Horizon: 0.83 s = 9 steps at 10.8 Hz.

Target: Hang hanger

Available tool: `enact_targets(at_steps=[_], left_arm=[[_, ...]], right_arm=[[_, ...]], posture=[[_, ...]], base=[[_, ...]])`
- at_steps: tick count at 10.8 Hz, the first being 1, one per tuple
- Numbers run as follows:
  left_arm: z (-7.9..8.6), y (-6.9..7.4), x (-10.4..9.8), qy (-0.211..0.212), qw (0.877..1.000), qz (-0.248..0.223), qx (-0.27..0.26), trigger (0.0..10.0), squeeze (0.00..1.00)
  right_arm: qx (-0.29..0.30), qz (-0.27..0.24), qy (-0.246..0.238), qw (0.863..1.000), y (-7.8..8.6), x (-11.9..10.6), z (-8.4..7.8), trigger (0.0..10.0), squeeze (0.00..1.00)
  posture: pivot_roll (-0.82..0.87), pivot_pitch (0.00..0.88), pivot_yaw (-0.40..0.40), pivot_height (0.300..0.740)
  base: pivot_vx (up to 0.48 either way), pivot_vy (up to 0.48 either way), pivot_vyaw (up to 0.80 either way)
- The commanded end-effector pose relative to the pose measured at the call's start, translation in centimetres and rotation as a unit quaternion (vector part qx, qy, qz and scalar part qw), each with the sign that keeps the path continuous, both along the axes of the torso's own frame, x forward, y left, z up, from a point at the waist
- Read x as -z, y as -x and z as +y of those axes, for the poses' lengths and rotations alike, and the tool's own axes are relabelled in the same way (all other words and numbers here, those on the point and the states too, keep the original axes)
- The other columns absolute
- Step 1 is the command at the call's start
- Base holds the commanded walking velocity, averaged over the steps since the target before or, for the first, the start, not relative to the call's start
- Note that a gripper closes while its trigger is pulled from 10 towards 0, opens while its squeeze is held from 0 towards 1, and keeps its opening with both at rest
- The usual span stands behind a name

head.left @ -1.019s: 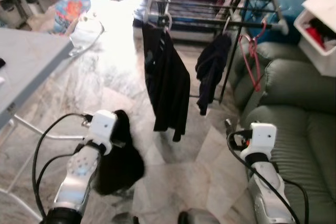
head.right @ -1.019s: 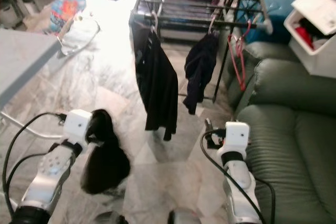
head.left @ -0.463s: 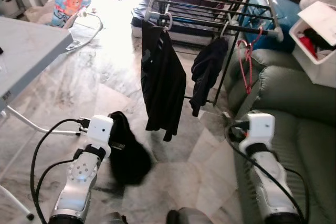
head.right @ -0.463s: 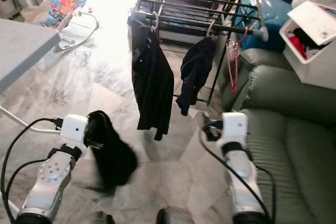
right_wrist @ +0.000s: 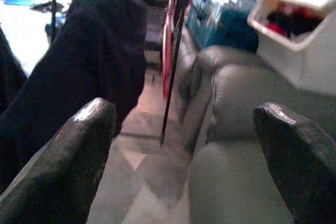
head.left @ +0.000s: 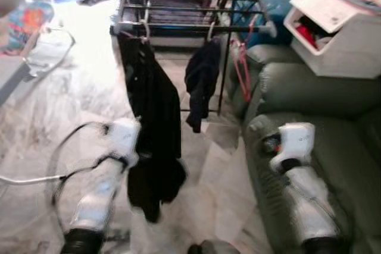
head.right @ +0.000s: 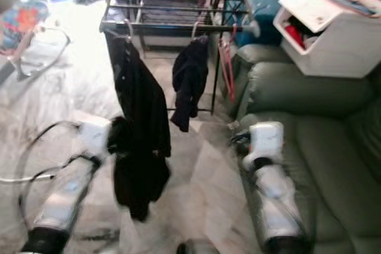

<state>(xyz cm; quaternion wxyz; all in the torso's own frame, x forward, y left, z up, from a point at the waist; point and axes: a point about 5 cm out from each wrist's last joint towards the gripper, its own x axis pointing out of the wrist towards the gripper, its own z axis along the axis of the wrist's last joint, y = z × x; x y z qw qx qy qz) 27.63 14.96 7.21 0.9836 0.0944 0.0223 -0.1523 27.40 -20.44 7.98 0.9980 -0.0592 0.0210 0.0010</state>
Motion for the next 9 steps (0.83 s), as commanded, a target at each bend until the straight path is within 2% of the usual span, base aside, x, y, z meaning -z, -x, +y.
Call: enact_targets(at_steps=[1,5,6,9], left_arm=[[0.8,0.0,0.0,-0.005,1.000,-0.001,-0.009,10.0,0.00],[0.3,-0.5,-0.3,-0.002,1.000,-0.008,-0.002,10.0,0.00],[0.0,-0.4,-0.2,-0.002,1.000,-0.009,0.006,10.0,0.00],[-0.6,-0.5,-0.2,-0.002,1.000,-0.010,0.018,10.0,0.00]], right_arm=[[-0.010,-0.012,-0.004,1.000,-0.8,-0.6,0.8,10.0,0.00],[-0.026,-0.022,-0.002,0.999,-1.4,-1.1,1.7,10.0,0.00],[-0.028,-0.022,-0.003,0.999,-1.4,-1.0,2.0,10.0,0.00],[-0.025,-0.026,-0.002,0.999,-1.5,-1.1,2.0,10.0,0.00]], posture=[[-0.11,0.000,-0.055,0.740],[-0.11,0.000,-0.054,0.740],[-0.11,0.000,-0.052,0.740],[-0.11,0.000,-0.049,0.740]], base=[[0.398,0.270,0.00],[0.398,0.270,0.00],[0.435,0.000,0.00],[0.480,0.000,-0.77]])
